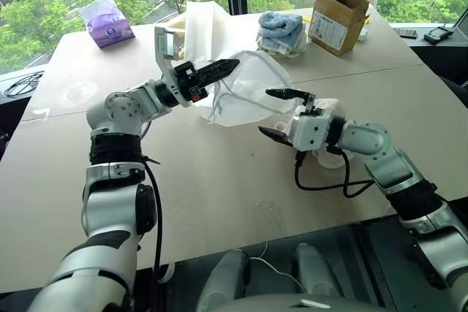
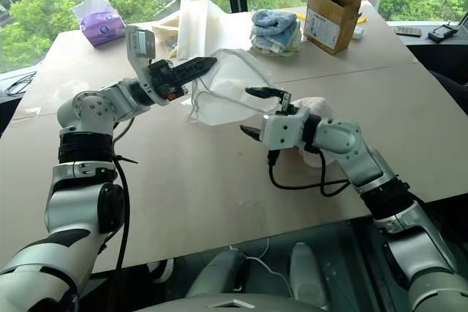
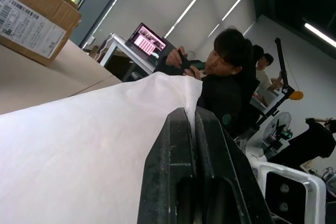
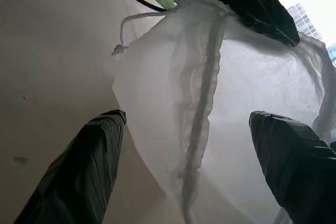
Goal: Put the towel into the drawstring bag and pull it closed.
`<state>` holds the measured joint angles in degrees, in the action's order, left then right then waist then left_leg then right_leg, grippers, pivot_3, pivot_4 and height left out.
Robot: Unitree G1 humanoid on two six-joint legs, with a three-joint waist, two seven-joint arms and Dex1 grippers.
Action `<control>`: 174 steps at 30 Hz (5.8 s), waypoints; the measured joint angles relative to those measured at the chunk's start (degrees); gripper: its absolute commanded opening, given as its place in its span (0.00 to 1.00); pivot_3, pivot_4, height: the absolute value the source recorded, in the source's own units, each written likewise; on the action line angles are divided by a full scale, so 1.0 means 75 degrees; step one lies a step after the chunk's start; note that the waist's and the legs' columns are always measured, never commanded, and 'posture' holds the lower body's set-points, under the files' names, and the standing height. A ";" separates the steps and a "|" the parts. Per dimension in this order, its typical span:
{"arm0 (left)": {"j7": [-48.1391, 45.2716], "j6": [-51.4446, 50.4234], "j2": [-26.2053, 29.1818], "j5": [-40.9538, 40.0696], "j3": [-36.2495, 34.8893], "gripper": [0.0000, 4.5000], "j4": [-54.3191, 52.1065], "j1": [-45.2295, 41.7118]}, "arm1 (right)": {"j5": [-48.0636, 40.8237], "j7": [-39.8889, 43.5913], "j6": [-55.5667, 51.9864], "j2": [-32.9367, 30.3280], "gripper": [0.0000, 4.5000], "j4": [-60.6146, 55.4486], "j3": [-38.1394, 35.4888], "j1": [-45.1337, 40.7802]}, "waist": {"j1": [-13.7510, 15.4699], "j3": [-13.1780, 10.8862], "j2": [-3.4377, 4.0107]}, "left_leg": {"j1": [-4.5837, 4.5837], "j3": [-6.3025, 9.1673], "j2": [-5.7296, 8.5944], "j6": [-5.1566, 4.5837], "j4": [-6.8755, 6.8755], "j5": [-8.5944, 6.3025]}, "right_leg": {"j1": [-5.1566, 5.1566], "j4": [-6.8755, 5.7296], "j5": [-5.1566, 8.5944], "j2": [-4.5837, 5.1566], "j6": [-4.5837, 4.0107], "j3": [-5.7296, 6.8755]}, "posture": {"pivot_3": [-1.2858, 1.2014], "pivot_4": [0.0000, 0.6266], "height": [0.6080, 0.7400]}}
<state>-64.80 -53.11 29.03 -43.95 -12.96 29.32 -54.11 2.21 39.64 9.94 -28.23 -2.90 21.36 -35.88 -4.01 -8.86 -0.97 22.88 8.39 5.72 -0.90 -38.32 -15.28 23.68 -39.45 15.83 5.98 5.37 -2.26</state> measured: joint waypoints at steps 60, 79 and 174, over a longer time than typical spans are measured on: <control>0.0707 0.0692 -0.0162 0.0120 -0.0288 0.00 -0.1051 0.0263 | -0.2539 -0.3311 -1.0918 0.2442 0.98 -0.2724 -0.5773 0.0515 | 0.0212 -0.0002 -0.0012 | 0.0017 -0.0011 0.0004 -0.0001 0.0017 -0.0001 | 0.0036 -0.0024 0.0001 0.0017 -0.0003 -0.0016 | 0.52 0.24 1.00; 0.0785 0.0640 -0.0215 0.0112 -0.0299 0.00 -0.1127 0.0389 | -0.2149 -0.4001 -0.9499 0.2628 0.87 -0.2072 -0.3324 0.1952 | 0.0004 0.0011 -0.0019 | -0.0019 -0.0024 0.0001 -0.0001 0.0004 -0.0001 | 0.0009 -0.0040 0.0001 0.0006 -0.0003 -0.0026 | 0.52 0.24 1.00; -0.0222 0.0329 -0.0781 -0.0138 0.1137 0.00 -0.2402 0.0964 | -1.1632 -0.6360 -0.9440 0.1047 0.00 -0.1064 -0.3021 -0.0040 | 0.0204 -0.0033 0.0005 | 0.0015 -0.0005 -0.0004 -0.0013 0.0013 -0.0007 | 0.0002 0.0034 -0.0001 0.0010 -0.0001 0.0005 | 0.52 0.24 1.00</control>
<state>-66.46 -50.64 23.17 -44.98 -4.43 11.31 -46.88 -85.02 -8.07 -60.86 -20.38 -10.88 -1.30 -36.19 -2.48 -9.11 -0.93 22.99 8.36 5.69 -1.00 -38.22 -15.33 23.69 -39.20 15.82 6.05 5.36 -2.22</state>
